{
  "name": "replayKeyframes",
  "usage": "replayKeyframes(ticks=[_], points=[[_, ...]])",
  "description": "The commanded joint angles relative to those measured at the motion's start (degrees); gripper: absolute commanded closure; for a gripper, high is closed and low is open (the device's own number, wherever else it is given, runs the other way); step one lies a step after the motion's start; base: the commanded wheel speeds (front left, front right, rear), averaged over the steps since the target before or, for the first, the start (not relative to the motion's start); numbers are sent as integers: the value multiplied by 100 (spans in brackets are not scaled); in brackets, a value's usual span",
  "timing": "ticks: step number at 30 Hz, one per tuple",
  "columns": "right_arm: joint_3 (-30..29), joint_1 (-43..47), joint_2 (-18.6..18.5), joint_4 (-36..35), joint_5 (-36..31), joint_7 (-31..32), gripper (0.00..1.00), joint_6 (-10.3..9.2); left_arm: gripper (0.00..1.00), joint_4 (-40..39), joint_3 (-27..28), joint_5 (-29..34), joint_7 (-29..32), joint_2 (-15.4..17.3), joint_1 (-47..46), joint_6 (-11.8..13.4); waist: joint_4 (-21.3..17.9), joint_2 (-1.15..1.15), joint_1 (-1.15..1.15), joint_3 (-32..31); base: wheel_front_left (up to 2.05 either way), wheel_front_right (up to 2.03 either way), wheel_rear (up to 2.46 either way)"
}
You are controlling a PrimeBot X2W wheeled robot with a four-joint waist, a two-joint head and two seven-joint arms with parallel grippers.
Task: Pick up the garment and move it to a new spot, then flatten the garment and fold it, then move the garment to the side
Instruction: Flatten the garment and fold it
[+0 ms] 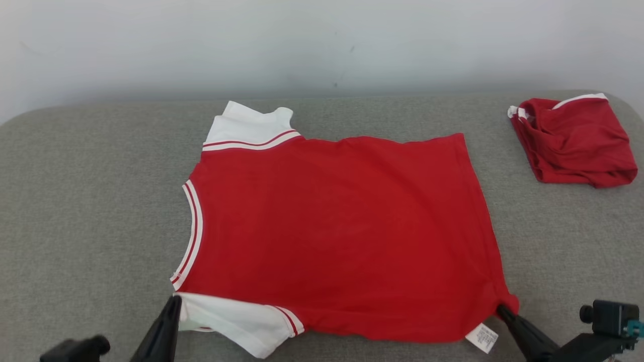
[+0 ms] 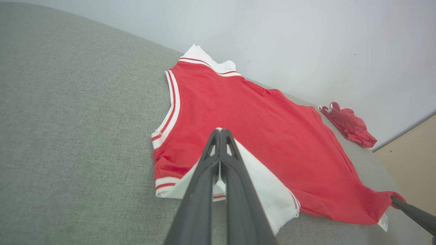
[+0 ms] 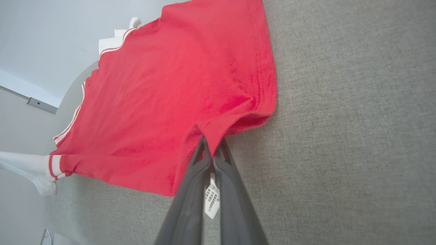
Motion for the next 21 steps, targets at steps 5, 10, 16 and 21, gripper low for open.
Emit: replayKeyframes(ticks=[5,10,16,21], points=[[-109,-410,29,54,14,200,100,-15,100,247,-40,41,299,151,-679,-188,-154,-1,0,68,0,0,0],[-246,-776,60,199,-31,503,100,-15,100,802,-117,57,545,141,-1453,-401,-189,-1,0,161,0,0,0],[-380,-1122,-7,370,-77,771,100,-15,100,1691,-141,33,722,95,-2370,-697,-183,-1,0,304,0,0,0],[-324,-1424,-29,549,-110,910,100,-15,100,2381,-255,85,850,36,-2958,-896,-217,-1,0,396,0,0,0]])
